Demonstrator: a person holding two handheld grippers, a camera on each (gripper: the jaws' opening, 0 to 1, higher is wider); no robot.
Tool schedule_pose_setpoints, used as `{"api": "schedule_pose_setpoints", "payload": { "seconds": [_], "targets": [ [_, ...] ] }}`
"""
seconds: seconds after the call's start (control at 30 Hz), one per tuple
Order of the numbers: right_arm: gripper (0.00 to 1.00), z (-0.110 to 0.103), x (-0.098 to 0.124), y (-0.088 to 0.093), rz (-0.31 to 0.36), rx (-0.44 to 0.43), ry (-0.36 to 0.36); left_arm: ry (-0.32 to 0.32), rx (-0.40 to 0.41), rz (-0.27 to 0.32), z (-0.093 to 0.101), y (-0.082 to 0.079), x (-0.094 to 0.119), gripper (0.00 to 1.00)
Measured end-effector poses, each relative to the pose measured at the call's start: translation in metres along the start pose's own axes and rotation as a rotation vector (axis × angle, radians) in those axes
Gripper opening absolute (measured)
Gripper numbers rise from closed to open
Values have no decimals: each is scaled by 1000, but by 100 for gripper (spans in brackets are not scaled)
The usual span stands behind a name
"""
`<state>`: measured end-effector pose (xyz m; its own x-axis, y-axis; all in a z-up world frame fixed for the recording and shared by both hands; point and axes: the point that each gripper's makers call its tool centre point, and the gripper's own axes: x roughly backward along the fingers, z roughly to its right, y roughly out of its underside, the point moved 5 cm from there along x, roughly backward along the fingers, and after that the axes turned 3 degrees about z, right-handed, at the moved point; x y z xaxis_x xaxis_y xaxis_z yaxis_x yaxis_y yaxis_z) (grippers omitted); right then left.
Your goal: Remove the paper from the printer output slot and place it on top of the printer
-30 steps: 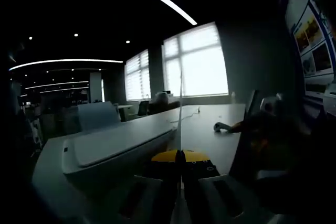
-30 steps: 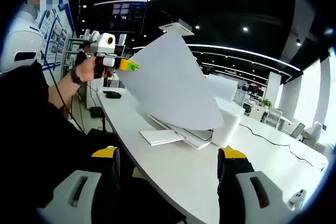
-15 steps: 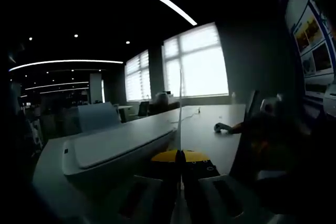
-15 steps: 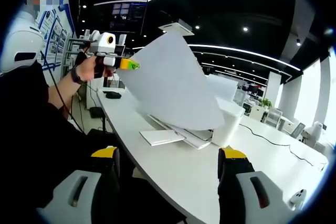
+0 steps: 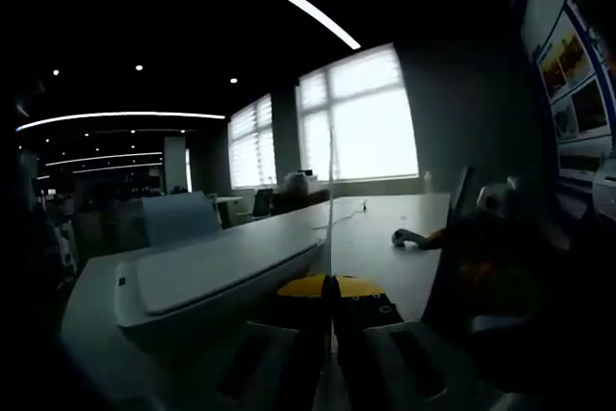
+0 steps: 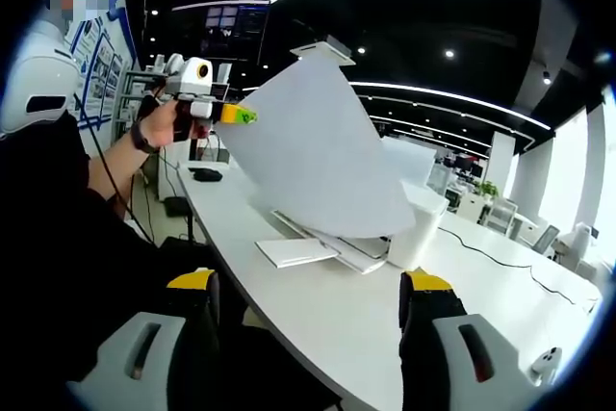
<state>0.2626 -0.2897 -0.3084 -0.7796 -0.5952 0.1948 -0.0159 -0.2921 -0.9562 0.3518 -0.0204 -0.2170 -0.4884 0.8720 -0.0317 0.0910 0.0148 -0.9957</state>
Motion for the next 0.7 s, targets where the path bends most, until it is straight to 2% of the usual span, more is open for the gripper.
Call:
{"api": "schedule_pose_setpoints", "payload": {
  "seconds": [0.7],
  "targets": [
    [72, 1, 1, -2, 4, 1, 3, 7, -13, 5, -2, -9, -4, 5]
  ]
}}
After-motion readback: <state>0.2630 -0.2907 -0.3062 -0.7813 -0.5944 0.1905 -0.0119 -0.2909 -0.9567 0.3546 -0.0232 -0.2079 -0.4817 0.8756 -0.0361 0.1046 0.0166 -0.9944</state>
